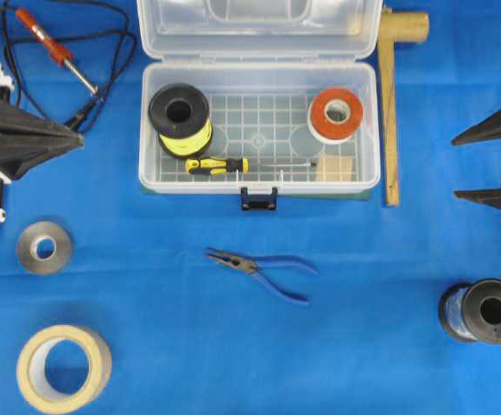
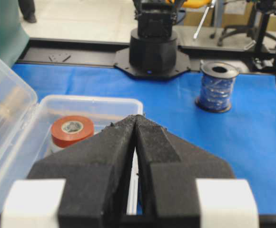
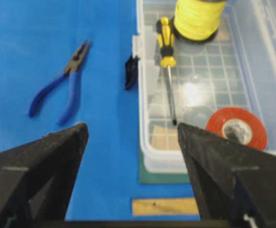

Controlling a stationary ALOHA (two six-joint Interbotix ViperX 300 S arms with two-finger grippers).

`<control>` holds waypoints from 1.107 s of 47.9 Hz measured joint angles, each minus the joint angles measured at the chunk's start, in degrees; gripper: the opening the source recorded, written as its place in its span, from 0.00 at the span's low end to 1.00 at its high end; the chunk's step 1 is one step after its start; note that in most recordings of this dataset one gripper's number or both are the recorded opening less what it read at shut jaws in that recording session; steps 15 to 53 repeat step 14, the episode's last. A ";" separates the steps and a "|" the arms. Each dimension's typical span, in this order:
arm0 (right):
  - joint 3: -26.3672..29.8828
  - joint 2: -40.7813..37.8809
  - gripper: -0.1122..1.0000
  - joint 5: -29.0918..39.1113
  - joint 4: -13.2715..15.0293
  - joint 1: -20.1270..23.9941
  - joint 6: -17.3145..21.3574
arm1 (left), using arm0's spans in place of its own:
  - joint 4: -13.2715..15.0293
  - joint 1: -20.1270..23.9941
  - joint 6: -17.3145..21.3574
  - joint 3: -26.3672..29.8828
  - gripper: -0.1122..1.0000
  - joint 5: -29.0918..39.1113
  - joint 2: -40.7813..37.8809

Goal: Pick the nipper from the toolbox among several items.

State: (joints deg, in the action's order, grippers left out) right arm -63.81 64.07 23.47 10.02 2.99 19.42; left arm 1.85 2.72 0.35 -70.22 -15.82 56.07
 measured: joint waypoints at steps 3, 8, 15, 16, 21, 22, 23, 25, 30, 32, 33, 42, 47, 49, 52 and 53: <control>-2.72 2.29 0.79 -1.49 0.00 -0.18 0.44 | 0.00 0.00 0.00 -0.09 0.10 0.00 0.09; -6.15 3.69 0.79 -4.31 0.00 -0.62 0.62 | 0.00 0.09 0.00 -0.09 0.10 0.00 0.09; -7.82 3.43 0.79 -6.86 0.09 -1.05 0.70 | 0.00 0.09 0.00 -0.09 0.10 0.00 0.09; -7.82 3.43 0.79 -6.86 0.09 -1.05 0.70 | 0.00 0.09 0.00 -0.09 0.10 0.00 0.09; -7.82 3.43 0.79 -6.86 0.09 -1.05 0.70 | 0.00 0.09 0.00 -0.09 0.10 0.00 0.09; -7.82 3.43 0.79 -6.86 0.09 -1.05 0.70 | 0.00 0.09 0.00 -0.09 0.10 0.00 0.09; -7.82 3.43 0.79 -6.86 0.09 -1.05 0.70 | 0.00 0.09 0.00 -0.09 0.10 0.00 0.09; -7.82 3.43 0.79 -6.86 0.09 -1.05 0.70 | 0.00 0.09 0.00 -0.09 0.10 0.00 0.09; -7.82 3.43 0.79 -6.86 0.09 -1.05 0.70 | 0.00 0.09 0.00 -0.09 0.10 0.00 0.09; -7.82 3.43 0.79 -6.86 0.09 -1.05 0.70 | 0.00 0.09 0.00 -0.09 0.10 0.00 0.09; -7.82 3.43 0.79 -6.86 0.09 -1.05 0.70 | 0.00 0.09 0.00 -0.09 0.10 0.00 0.09; -7.82 3.43 0.79 -6.86 0.09 -1.05 0.70 | 0.00 0.09 0.00 -0.09 0.10 0.00 0.09; -7.82 3.43 0.79 -6.86 0.09 -1.05 0.70 | 0.00 0.09 0.00 -0.09 0.10 0.00 0.09; -7.82 3.43 0.79 -6.86 0.09 -1.05 0.70 | 0.00 0.09 0.00 -0.09 0.10 0.00 0.09; -7.82 3.43 0.79 -6.86 0.09 -1.05 0.70 | 0.00 0.09 0.00 -0.09 0.10 0.00 0.09; -7.82 3.43 0.79 -6.86 0.09 -1.05 0.70 | 0.00 0.09 0.00 -0.09 0.10 0.00 0.09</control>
